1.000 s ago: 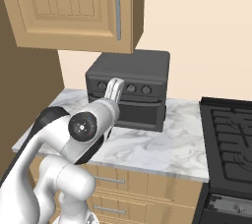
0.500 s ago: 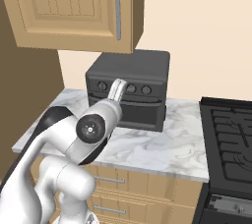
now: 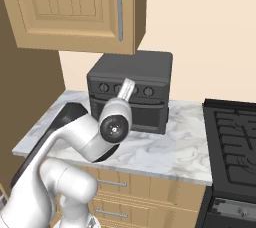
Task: Pull the toaster oven rack outwards. Pick up the baguette from the plate and place it on the toaster oven rack. Close the toaster oven door fully and set the temperature to the lowest setting.
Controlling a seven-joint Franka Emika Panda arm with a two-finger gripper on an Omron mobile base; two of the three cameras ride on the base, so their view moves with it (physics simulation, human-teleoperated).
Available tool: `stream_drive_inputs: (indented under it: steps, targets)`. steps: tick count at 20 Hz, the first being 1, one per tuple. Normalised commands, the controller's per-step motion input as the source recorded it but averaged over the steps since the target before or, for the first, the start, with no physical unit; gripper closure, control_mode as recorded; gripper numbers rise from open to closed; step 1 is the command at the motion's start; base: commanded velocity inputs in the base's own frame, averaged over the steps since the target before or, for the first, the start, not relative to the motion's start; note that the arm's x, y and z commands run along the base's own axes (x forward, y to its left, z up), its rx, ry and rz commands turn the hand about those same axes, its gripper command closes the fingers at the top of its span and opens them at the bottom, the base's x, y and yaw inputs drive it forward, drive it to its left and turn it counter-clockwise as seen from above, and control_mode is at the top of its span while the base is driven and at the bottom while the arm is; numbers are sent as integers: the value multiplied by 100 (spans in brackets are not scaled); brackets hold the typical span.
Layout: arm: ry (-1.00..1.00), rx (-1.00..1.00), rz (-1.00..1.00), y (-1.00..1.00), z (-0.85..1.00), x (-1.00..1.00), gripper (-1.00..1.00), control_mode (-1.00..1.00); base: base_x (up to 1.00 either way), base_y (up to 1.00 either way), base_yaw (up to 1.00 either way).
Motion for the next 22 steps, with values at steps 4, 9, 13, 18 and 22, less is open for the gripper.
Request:
stream_drive_inputs:
  steps: [4,9,13,18,22]
  targets:
    - [0,7,1,0,0,22,-100,-100,0,0,0]
    - [0,4,0,0,0,16,-100,-100,0,0,0]
    - [0,0,0,1,-8,13,-100,-100,0,0,0]
    - [-4,-2,4,15,-19,10,-100,-100,0,0,0]
    - [-4,-11,8,24,-22,15,-100,-100,0,0,0]
